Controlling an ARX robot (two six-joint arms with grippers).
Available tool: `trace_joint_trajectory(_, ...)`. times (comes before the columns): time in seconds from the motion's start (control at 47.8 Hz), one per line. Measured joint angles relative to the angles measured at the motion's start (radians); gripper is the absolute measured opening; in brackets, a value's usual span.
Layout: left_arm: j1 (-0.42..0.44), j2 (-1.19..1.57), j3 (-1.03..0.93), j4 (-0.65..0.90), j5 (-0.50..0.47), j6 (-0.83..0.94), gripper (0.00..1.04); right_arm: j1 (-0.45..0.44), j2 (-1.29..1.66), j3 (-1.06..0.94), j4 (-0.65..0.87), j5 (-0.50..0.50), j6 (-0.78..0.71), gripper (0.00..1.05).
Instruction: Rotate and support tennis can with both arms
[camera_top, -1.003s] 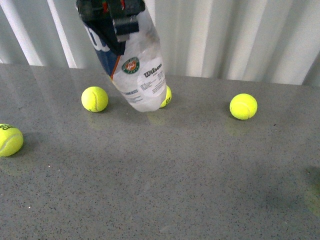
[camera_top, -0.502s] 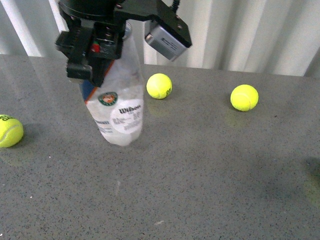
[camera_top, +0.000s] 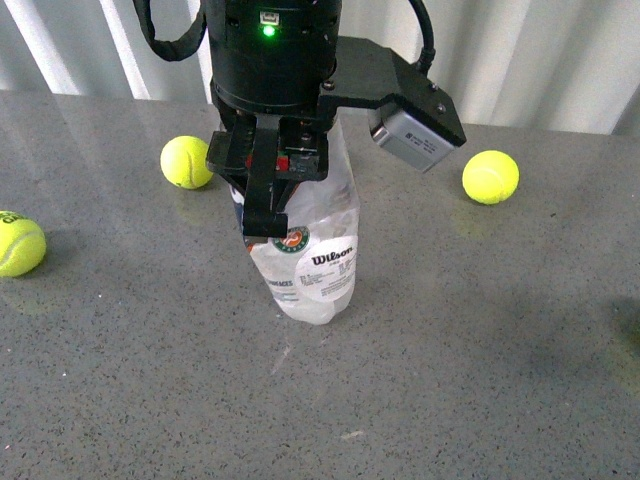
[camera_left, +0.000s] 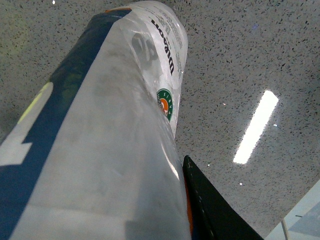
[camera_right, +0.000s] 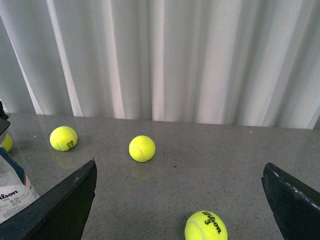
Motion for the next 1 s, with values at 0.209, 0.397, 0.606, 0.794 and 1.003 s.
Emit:
trace_joint_trajectory(0.209,-0.016,0.024,0.021,-0.017,0.006,-0.036,0.24,0.000,0.000,0.000,0.000,0.000,0.000,0.98)
trace_joint_trajectory(0.397,-0.037,0.045,0.072,-0.039,0.014,-0.071,0.51,0.000,0.000,0.000,0.000,0.000,0.000,0.98)
trace_joint_trajectory(0.606,-0.058,0.044,0.126,-0.048,-0.008,-0.096,0.82,0.000,0.000,0.000,0.000,0.000,0.000,0.98)
trace_joint_trajectory(0.794,-0.062,0.040,0.129,-0.045,-0.034,-0.109,0.99,0.000,0.000,0.000,0.000,0.000,0.000,0.98)
trace_joint_trajectory(1.003,-0.048,-0.010,0.119,-0.026,-0.028,-0.142,0.98,0.000,0.000,0.000,0.000,0.000,0.000,0.98)
